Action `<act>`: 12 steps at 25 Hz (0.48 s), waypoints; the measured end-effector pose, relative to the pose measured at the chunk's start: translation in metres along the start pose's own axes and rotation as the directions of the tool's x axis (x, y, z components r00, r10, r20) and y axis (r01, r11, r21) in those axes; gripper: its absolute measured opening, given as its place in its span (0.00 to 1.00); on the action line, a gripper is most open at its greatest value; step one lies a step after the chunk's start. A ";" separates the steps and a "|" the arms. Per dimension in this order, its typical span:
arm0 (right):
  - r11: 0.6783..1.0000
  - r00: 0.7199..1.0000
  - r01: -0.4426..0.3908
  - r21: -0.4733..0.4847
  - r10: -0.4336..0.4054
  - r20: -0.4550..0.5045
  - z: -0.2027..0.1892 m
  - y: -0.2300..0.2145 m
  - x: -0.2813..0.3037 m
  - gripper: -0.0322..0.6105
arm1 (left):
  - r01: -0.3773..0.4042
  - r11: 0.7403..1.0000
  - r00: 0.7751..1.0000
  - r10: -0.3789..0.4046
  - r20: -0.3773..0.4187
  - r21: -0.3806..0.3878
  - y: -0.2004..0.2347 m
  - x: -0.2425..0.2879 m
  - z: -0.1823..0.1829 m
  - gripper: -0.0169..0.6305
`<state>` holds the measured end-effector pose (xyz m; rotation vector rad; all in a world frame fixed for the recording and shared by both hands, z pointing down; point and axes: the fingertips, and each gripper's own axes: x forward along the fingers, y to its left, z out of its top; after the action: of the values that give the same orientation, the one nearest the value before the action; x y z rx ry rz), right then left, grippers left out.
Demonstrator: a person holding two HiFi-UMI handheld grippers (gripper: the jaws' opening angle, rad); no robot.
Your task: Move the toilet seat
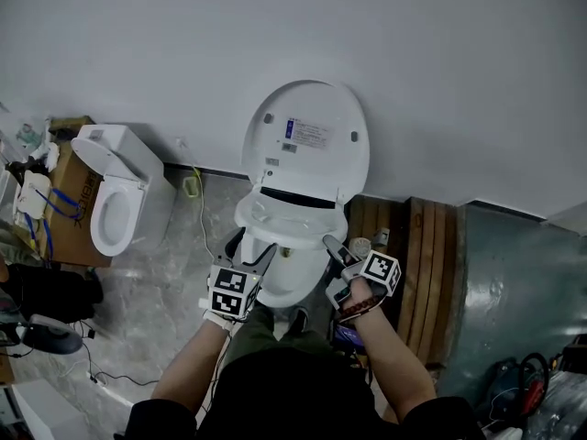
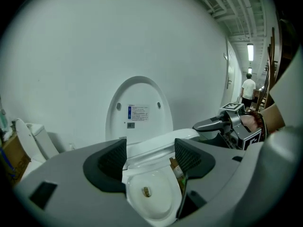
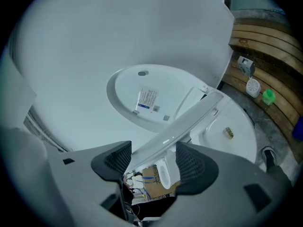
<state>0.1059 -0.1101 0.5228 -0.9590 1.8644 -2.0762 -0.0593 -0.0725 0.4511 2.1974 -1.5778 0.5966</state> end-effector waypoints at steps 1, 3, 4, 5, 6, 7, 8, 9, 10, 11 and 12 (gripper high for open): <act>1.000 1.000 -0.003 -0.004 0.003 0.006 0.001 0.001 0.000 0.54 | 0.008 1.000 1.000 -0.008 -0.004 0.001 0.000 0.002 0.003 0.54; 1.000 1.000 -0.013 -0.011 0.013 0.023 0.003 0.004 0.000 0.54 | 0.032 0.999 0.999 -0.032 -0.008 -0.017 0.000 0.004 0.008 0.52; 1.000 0.999 -0.018 -0.018 0.019 0.034 0.004 0.006 -0.001 0.54 | 0.043 0.999 0.999 -0.043 -0.009 -0.029 0.000 0.005 0.010 0.52; 0.999 0.999 -0.024 -0.029 0.025 0.045 0.005 0.010 -0.003 0.54 | 0.051 0.998 0.999 -0.051 -0.008 -0.036 0.000 0.006 0.013 0.51; 0.999 0.998 -0.028 -0.042 0.031 0.059 0.006 0.015 -0.006 0.54 | 0.057 0.998 0.998 -0.057 -0.007 -0.036 0.000 0.008 0.015 0.51; 0.998 0.997 -0.030 -0.057 0.034 0.073 0.007 0.019 -0.008 0.54 | 0.062 0.998 0.998 -0.062 -0.006 -0.033 0.001 0.010 0.018 0.50; 0.997 0.995 -0.026 -0.075 0.033 0.089 0.009 0.023 -0.011 0.54 | 0.066 0.997 0.998 -0.066 -0.004 -0.028 0.002 0.012 0.021 0.50; 0.995 0.994 -0.015 -0.099 0.025 0.104 0.010 0.027 -0.014 0.54 | 0.071 0.997 0.997 -0.071 -0.001 -0.024 0.004 0.014 0.025 0.50; 0.991 0.993 0.003 -0.131 0.012 0.118 0.011 0.030 -0.018 0.54 | 0.078 0.997 0.997 -0.078 0.004 -0.021 0.006 0.016 0.028 0.50; 0.985 0.991 0.026 -0.171 -0.004 0.132 0.012 0.034 -0.021 0.54 | 0.085 0.996 0.996 -0.085 0.009 -0.018 0.008 0.017 0.031 0.50; 0.975 0.989 0.052 -0.217 -0.019 0.149 0.013 0.037 -0.024 0.54 | 0.091 0.996 0.996 -0.091 0.014 -0.019 0.009 0.019 0.034 0.50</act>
<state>0.1218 -0.1143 0.4795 -1.1690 2.0435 -1.7896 -0.0582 -0.1086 0.4328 2.2495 -1.4744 0.5390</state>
